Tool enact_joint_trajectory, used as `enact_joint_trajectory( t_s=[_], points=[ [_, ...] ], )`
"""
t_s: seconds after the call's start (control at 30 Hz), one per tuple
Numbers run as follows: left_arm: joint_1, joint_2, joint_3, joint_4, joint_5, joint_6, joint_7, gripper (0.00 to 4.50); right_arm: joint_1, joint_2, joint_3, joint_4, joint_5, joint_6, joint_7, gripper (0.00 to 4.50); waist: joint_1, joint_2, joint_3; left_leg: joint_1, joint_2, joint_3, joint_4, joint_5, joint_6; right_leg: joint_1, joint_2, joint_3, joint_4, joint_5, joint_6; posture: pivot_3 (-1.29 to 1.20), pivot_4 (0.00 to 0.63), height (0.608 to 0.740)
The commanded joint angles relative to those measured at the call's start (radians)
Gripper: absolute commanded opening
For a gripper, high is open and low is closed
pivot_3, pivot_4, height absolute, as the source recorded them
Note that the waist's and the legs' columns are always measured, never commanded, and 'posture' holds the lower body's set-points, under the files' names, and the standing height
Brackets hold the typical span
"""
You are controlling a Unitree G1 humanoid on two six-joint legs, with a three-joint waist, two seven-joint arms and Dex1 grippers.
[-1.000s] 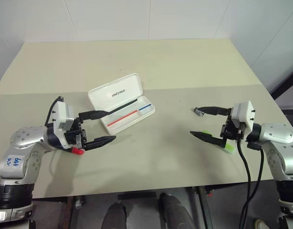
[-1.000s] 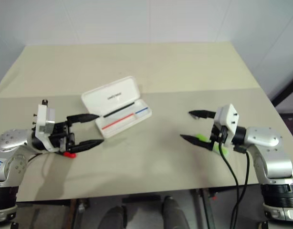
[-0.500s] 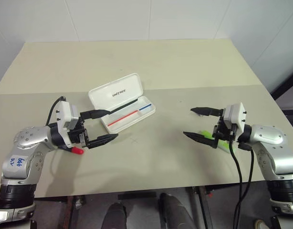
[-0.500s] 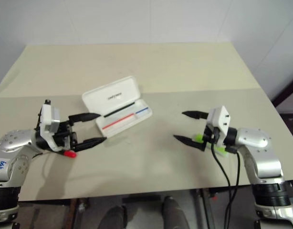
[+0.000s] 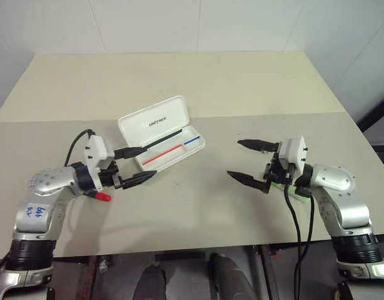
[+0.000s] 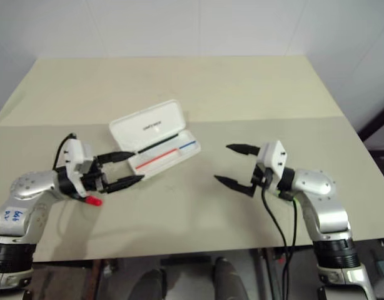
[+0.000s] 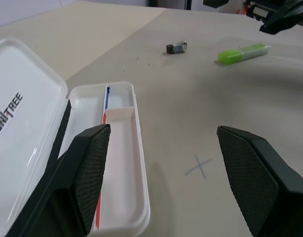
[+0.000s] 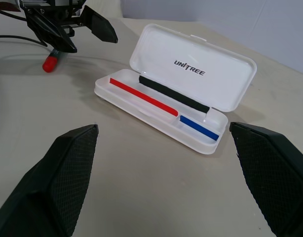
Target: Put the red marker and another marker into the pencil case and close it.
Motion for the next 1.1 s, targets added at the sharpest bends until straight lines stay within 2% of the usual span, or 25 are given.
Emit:
enact_joint_trajectory(
  t_s=[0.03,0.43,0.53,0.6,1.1],
  points=[
    [-0.037,-0.031,-0.043,-0.021,0.066,-0.015,0.070,3.56,-0.003,0.010,-0.012,-0.033,0.004,-0.030,-0.018,4.50,0.000,0.000,0.000,0.000,0.000,0.000,0.000,0.000,0.000,0.000,0.000,0.000,0.000,0.000,0.000,0.00,0.150,0.740],
    [-0.009,-0.082,-0.143,-0.073,0.154,0.042,0.162,3.56,0.023,0.060,0.015,-0.106,-0.009,-0.018,-0.087,4.50,-0.002,0.000,0.000,0.000,0.000,0.000,0.000,0.000,0.000,0.000,0.000,0.000,0.001,0.000,0.000,0.00,0.150,0.740],
    [-0.012,-0.084,-0.149,-0.068,0.159,0.042,0.163,2.99,0.027,0.059,0.019,-0.113,-0.007,-0.017,-0.095,4.50,-0.001,0.000,0.000,0.000,0.000,0.000,0.001,0.000,0.000,0.000,0.000,0.000,0.002,0.000,0.000,0.00,0.150,0.740],
    [-0.015,-0.086,-0.150,-0.064,0.162,0.042,0.165,2.36,0.028,0.056,0.019,-0.116,-0.006,-0.016,-0.099,4.50,-0.001,0.000,0.000,0.000,0.000,0.000,0.001,0.000,0.000,0.000,0.000,0.000,0.002,0.000,0.000,0.00,0.150,0.740],
    [-0.036,-0.082,-0.182,0.003,0.222,0.147,0.188,2.36,0.045,0.036,0.002,-0.177,0.008,0.018,-0.133,4.50,-0.001,0.000,0.000,0.001,0.000,0.000,0.001,0.000,0.000,0.000,0.000,0.000,0.002,0.000,0.000,0.00,0.150,0.740]
  ],
)
